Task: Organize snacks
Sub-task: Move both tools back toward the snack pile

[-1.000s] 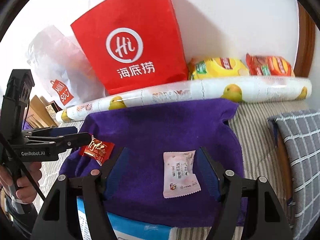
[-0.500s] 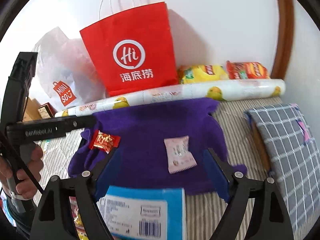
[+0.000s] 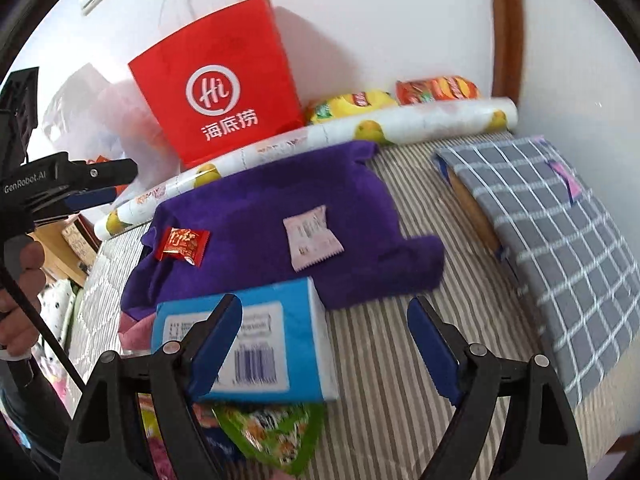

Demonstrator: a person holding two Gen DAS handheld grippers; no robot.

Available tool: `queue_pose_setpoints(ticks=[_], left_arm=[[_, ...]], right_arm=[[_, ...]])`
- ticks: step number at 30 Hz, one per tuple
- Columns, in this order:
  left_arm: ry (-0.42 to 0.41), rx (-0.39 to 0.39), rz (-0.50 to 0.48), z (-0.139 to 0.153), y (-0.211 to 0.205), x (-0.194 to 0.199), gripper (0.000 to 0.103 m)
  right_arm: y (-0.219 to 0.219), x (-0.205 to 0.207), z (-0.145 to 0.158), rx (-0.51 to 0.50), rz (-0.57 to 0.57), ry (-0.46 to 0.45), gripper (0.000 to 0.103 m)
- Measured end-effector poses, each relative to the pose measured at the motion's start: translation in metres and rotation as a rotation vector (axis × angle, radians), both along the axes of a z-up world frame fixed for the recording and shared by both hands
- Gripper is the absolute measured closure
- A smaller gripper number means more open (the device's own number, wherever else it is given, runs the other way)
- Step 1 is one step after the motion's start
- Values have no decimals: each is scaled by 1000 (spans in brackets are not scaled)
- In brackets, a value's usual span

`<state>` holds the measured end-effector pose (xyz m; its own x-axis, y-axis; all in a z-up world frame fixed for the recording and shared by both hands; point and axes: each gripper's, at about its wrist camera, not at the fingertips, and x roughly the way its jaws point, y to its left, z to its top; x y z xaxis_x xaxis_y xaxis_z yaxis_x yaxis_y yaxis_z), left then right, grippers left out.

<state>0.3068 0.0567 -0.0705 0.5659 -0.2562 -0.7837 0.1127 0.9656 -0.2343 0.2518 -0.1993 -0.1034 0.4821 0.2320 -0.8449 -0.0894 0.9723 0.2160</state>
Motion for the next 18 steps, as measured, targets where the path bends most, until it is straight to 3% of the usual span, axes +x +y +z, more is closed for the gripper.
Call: queue_pose_setpoints(ticks=[8,18], left_arm=[[-42,32,19,13,-2,-10,30],[-98,67,16,25,-25,-28,30]], right_arm=[[-11,-39,8,-1,-8,-51,19],[-14,-83,7,84,74,-1,19]])
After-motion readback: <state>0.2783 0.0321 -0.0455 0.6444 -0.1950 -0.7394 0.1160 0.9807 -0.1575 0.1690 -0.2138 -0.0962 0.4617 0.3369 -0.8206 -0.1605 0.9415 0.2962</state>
